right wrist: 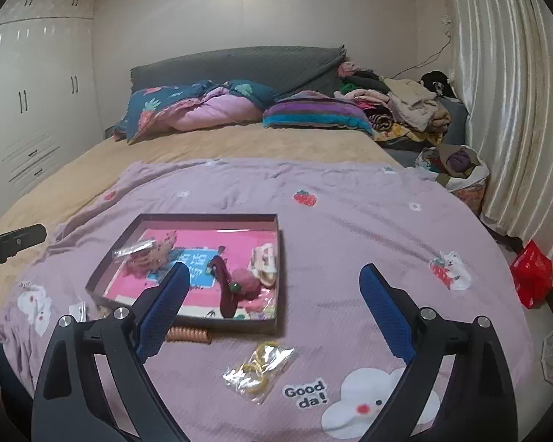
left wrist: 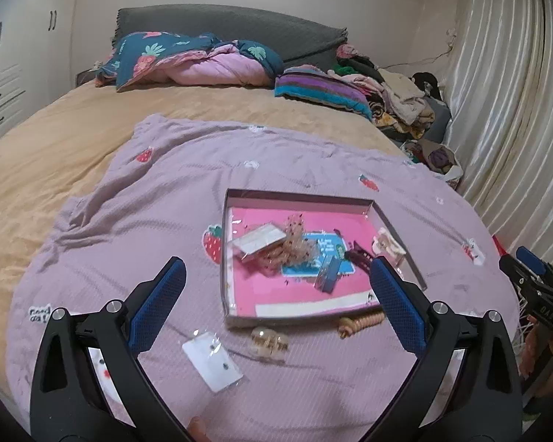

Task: Organize jewelry
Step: 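Withdraw both tools from the tray toward the remaining accessories, then grasp the white card packet with the left tool while the right tool grasps the yellow hair-tie bag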

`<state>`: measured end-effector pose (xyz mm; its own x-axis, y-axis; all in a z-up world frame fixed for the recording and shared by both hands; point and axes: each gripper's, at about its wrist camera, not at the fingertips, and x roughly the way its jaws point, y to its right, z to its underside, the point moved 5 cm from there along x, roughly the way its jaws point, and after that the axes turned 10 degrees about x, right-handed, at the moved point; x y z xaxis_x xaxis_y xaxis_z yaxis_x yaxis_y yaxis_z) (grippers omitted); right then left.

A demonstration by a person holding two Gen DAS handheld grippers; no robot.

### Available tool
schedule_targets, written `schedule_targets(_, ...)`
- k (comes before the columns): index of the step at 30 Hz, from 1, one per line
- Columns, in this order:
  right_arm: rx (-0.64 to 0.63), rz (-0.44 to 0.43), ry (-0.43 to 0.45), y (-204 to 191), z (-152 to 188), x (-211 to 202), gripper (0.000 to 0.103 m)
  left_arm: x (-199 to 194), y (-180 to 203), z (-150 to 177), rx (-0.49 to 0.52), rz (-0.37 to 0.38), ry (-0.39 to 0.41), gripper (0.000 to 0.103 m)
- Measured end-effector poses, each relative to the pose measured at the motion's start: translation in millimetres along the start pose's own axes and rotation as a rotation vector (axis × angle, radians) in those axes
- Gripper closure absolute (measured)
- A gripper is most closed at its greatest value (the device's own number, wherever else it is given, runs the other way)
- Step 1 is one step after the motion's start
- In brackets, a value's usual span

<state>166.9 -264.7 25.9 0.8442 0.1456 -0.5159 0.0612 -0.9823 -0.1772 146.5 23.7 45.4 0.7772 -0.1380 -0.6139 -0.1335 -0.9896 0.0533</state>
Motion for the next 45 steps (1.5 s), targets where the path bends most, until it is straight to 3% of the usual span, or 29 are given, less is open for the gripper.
schedule_targets(12, -0.027, -0.032, -0.044, -10, 22, 2, 0.01, 3, 6, 42, 0.01, -0.031, -0.081, 0.01)
schedule_targets(24, -0.06, -0.03, -0.136, -11, 61, 20, 0.01, 20, -20, 86, -0.025, -0.088, -0.188, 0.01)
schedule_targets(38, 0.021, -0.034, -0.259, 7, 98, 54, 0.01, 60, -37, 123, -0.063, -0.113, -0.289, 0.01)
schedule_targets(42, 0.046, -0.025, -0.287, 13, 106, 64, 0.01, 73, -45, 131, -0.093, -0.125, -0.311, 0.024)
schedule_targets(45, 0.057, -0.014, -0.302, 18, 110, 70, 0.01, 84, -48, 133, -0.091, -0.132, -0.333, 0.027)
